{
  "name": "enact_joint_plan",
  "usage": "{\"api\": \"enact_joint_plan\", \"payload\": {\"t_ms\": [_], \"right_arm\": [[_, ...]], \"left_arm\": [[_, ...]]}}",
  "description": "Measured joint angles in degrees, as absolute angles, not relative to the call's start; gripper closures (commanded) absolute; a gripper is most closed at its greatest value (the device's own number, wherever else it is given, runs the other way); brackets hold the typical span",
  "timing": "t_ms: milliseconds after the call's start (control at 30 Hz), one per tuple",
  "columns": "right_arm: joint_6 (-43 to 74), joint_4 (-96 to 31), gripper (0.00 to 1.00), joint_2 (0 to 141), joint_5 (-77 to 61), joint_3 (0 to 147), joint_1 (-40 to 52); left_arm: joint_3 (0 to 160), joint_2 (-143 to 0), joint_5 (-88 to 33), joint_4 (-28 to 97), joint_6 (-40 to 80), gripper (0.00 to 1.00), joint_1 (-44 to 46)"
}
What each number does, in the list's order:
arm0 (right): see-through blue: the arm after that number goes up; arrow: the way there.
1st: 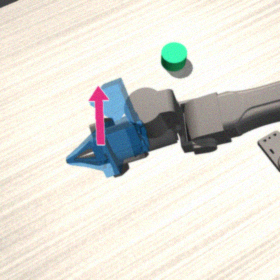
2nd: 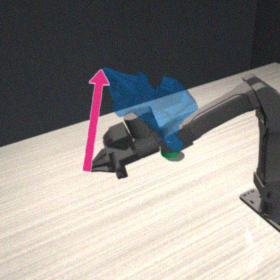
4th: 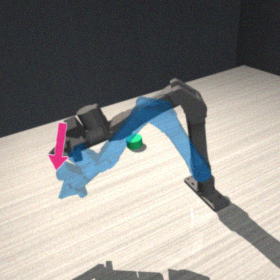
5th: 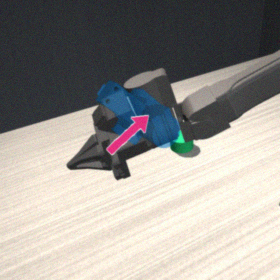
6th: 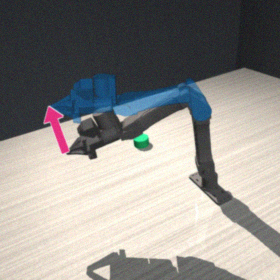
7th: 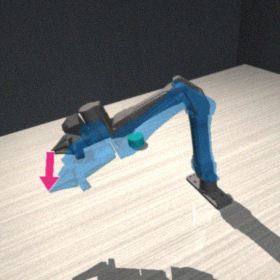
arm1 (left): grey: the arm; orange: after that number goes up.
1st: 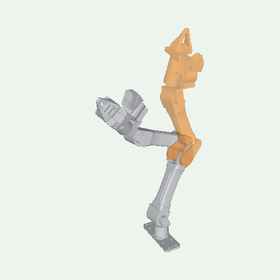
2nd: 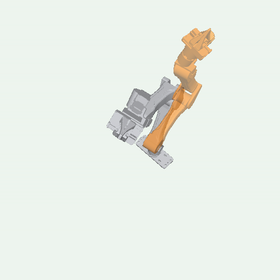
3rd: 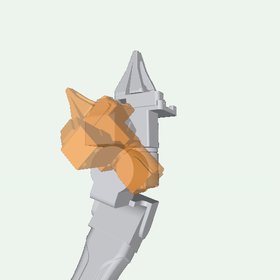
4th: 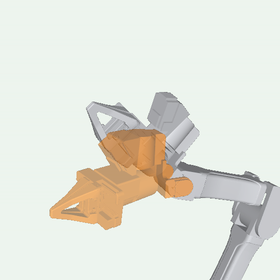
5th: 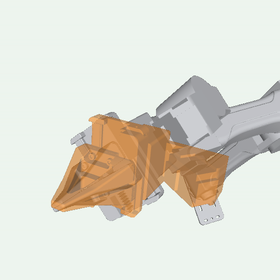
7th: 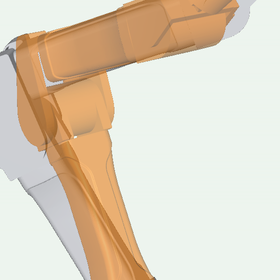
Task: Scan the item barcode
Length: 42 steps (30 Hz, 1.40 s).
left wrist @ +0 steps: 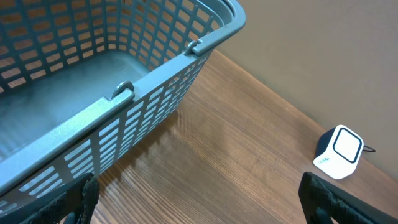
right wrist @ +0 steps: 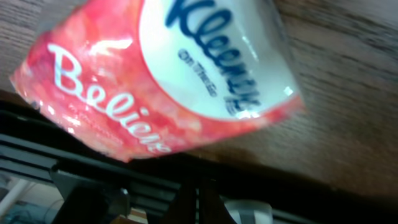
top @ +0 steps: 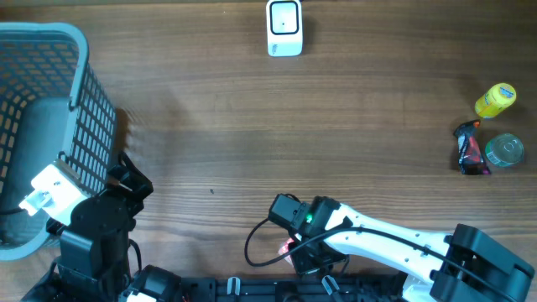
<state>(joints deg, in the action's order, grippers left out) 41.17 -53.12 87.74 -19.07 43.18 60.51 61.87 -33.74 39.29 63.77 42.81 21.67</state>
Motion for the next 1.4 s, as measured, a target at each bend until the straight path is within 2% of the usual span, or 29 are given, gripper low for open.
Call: {"api": "enact_joint_plan", "payload": {"t_ms": [367,733,1067,1233,1267,1300,1333,1367,1400], "right_arm": [[42.5,-36.5,0.90,88.9,-21.1,40.8,60.5],[42.9,-37.1,0.89,92.3,-20.1,42.2,59.8],[38.0,-30.1,0.93,92.7,-19.6,42.2,43.7],[33.9,-28.6,0.89,92.8,-19.1,42.2,40.8],[33.3,-28.5,0.80,92.8,-19.2,42.2,40.8],[32.6,-28.1,0.45,92.8,-19.2,42.1,40.8],[31.6,-27.7,0.22,92.8,-19.8,42.2,40.8],[31.0,-27.8,0.04,92.8,-20.6,42.3,40.8],[30.5,-28.6,0.00,92.7,-21.6,43.1,40.9]], "left_arm": [[61.9,-33.7,39.1,63.9,42.8,0.00,21.7],[61.9,-33.7,39.1,63.9,42.8,0.00,21.7],[61.9,-33.7,39.1,63.9,42.8,0.00,21.7],[61.9,-33.7,39.1,63.9,42.8,0.00,21.7],[61.9,-33.7,39.1,63.9,42.8,0.00,21.7],[61.9,-33.7,39.1,63.9,42.8,0.00,21.7],[61.9,-33.7,39.1,63.9,42.8,0.00,21.7],[61.9,-33.7,39.1,63.8,42.8,0.00,21.7],[61.9,-33.7,39.1,63.9,42.8,0.00,21.7]]}}
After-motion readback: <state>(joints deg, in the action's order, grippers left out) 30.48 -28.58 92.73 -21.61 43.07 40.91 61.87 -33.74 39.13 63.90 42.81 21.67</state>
